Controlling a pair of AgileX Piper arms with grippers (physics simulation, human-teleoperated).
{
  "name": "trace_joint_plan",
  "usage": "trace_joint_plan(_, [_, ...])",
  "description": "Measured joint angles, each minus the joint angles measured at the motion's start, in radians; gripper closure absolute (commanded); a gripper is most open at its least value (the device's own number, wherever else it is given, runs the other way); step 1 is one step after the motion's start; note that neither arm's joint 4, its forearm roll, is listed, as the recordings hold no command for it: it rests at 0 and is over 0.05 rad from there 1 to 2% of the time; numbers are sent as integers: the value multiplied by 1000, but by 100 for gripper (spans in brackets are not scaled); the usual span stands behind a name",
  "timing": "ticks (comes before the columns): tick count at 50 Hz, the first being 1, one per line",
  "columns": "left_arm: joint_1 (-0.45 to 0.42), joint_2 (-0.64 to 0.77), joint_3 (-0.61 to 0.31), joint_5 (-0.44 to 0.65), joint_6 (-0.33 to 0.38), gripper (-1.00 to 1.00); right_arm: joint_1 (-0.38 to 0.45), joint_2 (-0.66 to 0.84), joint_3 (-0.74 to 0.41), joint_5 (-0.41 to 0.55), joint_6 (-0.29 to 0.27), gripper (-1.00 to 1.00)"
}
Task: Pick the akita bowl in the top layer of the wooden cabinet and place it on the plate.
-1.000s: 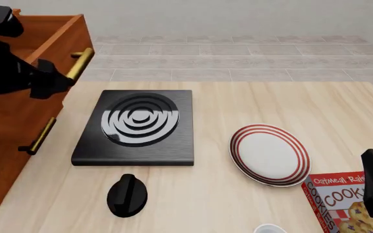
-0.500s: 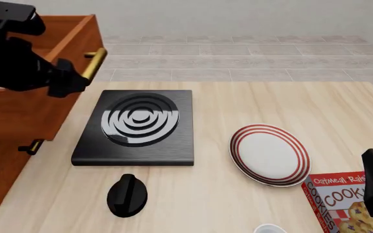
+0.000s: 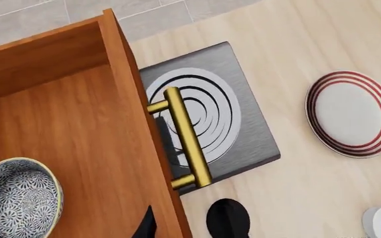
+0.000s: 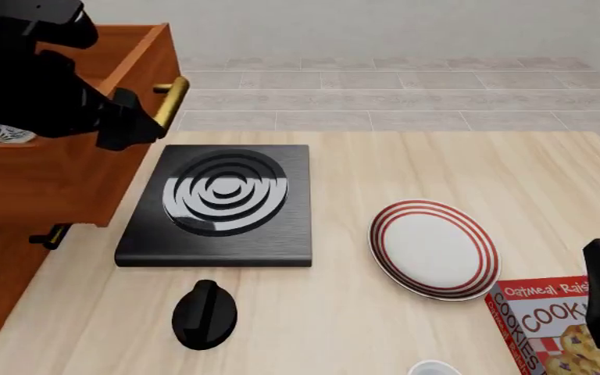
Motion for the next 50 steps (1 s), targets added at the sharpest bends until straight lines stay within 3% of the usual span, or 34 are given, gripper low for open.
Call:
trace_joint_plan(21, [-16,27,-81,46,2,-100,-1,0,-1,-2,4,-100])
trace_joint_plan(32, [-17,28,-174,73,15,-100,-1,0,-2,-3,4,-100])
trace_joint_plan(50, [68,4,-240,127,72,-100,4,0,-5,-5,-2,-100])
